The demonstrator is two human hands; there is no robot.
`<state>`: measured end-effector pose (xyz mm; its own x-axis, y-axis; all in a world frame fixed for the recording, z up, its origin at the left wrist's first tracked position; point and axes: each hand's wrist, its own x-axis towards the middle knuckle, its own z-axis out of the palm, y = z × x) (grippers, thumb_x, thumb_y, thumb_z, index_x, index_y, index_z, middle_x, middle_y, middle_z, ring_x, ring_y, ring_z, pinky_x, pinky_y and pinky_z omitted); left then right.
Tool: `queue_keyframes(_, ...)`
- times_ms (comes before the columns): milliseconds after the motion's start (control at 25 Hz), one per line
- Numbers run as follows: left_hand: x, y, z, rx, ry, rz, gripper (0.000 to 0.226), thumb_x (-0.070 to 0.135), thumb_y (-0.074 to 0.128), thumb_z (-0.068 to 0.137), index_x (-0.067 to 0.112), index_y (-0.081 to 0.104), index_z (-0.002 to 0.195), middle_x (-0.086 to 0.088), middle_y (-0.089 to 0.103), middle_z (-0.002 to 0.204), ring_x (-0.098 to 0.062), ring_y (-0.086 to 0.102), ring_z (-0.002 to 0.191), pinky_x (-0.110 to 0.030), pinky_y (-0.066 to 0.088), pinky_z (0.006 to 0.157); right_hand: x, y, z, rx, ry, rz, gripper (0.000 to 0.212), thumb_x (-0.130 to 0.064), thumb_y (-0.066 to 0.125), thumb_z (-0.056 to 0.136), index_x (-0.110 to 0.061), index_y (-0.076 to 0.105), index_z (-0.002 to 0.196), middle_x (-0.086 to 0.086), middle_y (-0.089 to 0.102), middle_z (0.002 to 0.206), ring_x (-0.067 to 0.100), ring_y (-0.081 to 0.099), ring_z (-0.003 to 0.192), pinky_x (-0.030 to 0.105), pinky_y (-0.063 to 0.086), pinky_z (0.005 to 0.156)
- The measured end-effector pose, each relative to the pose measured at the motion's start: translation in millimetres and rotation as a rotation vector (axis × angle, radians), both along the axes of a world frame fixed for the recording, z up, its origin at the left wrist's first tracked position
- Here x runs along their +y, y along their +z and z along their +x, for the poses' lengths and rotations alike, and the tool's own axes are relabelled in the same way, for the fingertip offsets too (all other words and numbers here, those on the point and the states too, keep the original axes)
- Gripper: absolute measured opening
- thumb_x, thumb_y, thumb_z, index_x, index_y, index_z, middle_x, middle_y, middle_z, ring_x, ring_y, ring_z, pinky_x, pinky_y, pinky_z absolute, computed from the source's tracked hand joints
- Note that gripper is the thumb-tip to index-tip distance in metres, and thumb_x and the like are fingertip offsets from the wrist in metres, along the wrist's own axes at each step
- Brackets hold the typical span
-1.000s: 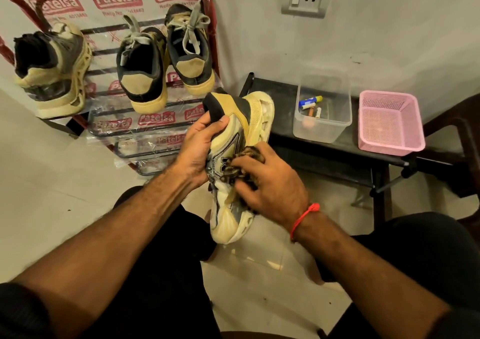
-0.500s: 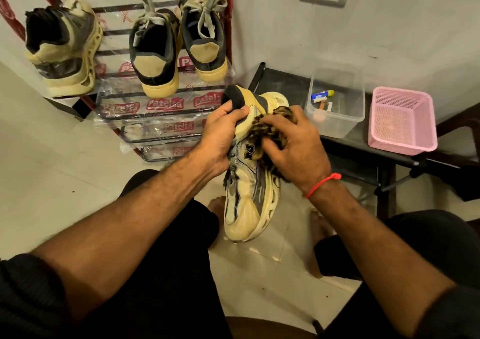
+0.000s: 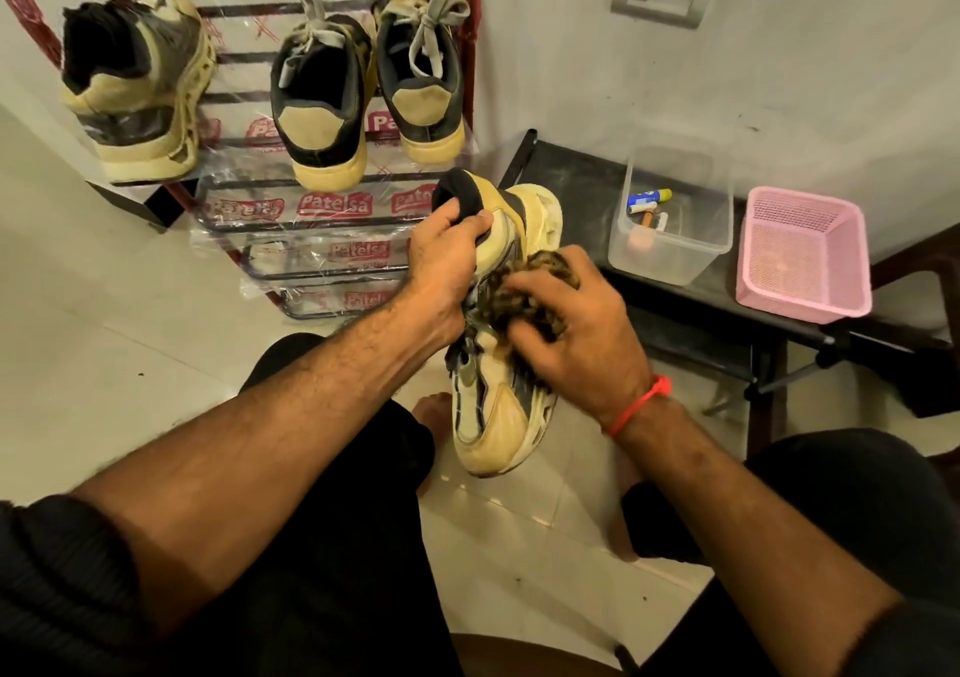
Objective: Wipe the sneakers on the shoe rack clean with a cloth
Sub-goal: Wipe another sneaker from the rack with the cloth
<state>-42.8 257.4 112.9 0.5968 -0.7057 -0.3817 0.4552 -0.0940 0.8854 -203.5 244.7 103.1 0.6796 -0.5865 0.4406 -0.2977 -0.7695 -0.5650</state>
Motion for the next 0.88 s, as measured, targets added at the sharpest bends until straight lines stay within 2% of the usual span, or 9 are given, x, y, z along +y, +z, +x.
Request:
queue_keyframes(80, 3, -1, 6, -0.013, 0.024, 0.018, 0.025, 0.01, 0.058, 0.101, 0.013, 0.071, 0.122, -0.011, 0.077, 0.109, -0.029, 0.072, 0.106, -0.045, 0.061, 0.09, 17, -10, -6, 0.103, 0.153, -0.047, 0.033, -0.029, 0.068, 0.081, -0.017, 0.069, 0.113, 0.008, 0.054, 0.113, 0.022, 0.059, 0.092, 0.042, 0.057, 0.072)
queue_keyframes(120, 3, -1, 8, -0.023, 0.029, 0.016, 0.025, 0.011, 0.058, 0.101, 0.014, 0.071, 0.122, -0.01, 0.077, 0.109, -0.028, 0.073, 0.105, -0.045, 0.061, 0.09, 14, -11, -6, 0.117, 0.157, -0.058, 0.034, -0.031, 0.067, 0.081, -0.017, 0.069, 0.113, 0.008, 0.055, 0.113, 0.022, 0.06, 0.092, 0.042, 0.058, 0.072)
queue_keyframes(240, 3, 5, 3, -0.011, -0.002, -0.018, 0.023, 0.011, 0.059, 0.101, 0.016, 0.072, 0.119, -0.01, 0.077, 0.108, -0.028, 0.074, 0.103, -0.046, 0.062, 0.087, -17, -3, 2, 0.004, -0.052, 0.017, 0.031, -0.024, 0.069, 0.082, -0.015, 0.071, 0.111, 0.007, 0.055, 0.108, 0.015, 0.056, 0.093, 0.036, 0.056, 0.082)
queue_keyframes(320, 2, 6, 1, -0.012, -0.02, -0.044, 0.023, 0.009, 0.059, 0.101, 0.013, 0.071, 0.12, -0.012, 0.077, 0.107, -0.026, 0.074, 0.097, -0.042, 0.062, 0.083, -21, -2, 0, -0.031, -0.066, 0.06, 0.029, -0.017, 0.072, 0.08, -0.015, 0.072, 0.108, 0.006, 0.055, 0.104, 0.013, 0.055, 0.091, 0.033, 0.053, 0.084)
queue_keyframes(400, 3, 5, 10, -0.007, 0.01, -0.068, 0.026, 0.009, 0.058, 0.101, 0.014, 0.07, 0.123, -0.011, 0.077, 0.108, -0.025, 0.074, 0.098, -0.041, 0.063, 0.081, -1, -8, -7, 0.018, 0.075, 0.049, 0.029, -0.019, 0.073, 0.076, -0.016, 0.072, 0.105, 0.007, 0.054, 0.103, 0.019, 0.058, 0.087, 0.035, 0.054, 0.08)
queue_keyframes(520, 6, 2, 35, 0.082, 0.114, -0.073, 0.028, 0.009, 0.056, 0.102, 0.018, 0.069, 0.125, -0.011, 0.077, 0.11, -0.029, 0.074, 0.102, -0.047, 0.063, 0.082, 24, -17, -14, 0.177, 0.236, 0.008, 0.032, -0.034, 0.065, 0.078, -0.022, 0.071, 0.107, 0.005, 0.054, 0.11, 0.024, 0.06, 0.087, 0.04, 0.057, 0.069)
queue_keyframes(640, 7, -4, 37, 0.119, 0.07, -0.06, 0.03, 0.01, 0.056, 0.102, 0.017, 0.066, 0.129, -0.013, 0.076, 0.112, -0.032, 0.074, 0.103, -0.048, 0.062, 0.08, 6, -15, -5, 0.121, 0.14, 0.018, 0.033, -0.034, 0.065, 0.08, -0.021, 0.071, 0.109, 0.006, 0.055, 0.113, 0.022, 0.06, 0.092, 0.041, 0.058, 0.075)
queue_keyframes(800, 4, -5, 11, 0.169, -0.085, -0.035, 0.032, 0.007, 0.055, 0.102, 0.012, 0.064, 0.132, -0.015, 0.076, 0.104, -0.027, 0.075, 0.087, -0.039, 0.061, 0.069, -32, -7, 7, 0.009, -0.105, 0.057, 0.029, -0.022, 0.07, 0.083, -0.017, 0.07, 0.111, 0.006, 0.053, 0.109, 0.016, 0.054, 0.096, 0.036, 0.056, 0.087)
queue_keyframes(880, -1, -5, 14, 0.179, -0.054, -0.076, 0.033, 0.007, 0.055, 0.101, 0.011, 0.064, 0.133, -0.016, 0.076, 0.108, -0.029, 0.075, 0.091, -0.041, 0.062, 0.072, -32, -6, 4, 0.012, -0.098, 0.109, 0.027, -0.021, 0.071, 0.082, -0.017, 0.07, 0.108, 0.006, 0.054, 0.108, 0.015, 0.055, 0.095, 0.033, 0.055, 0.088)
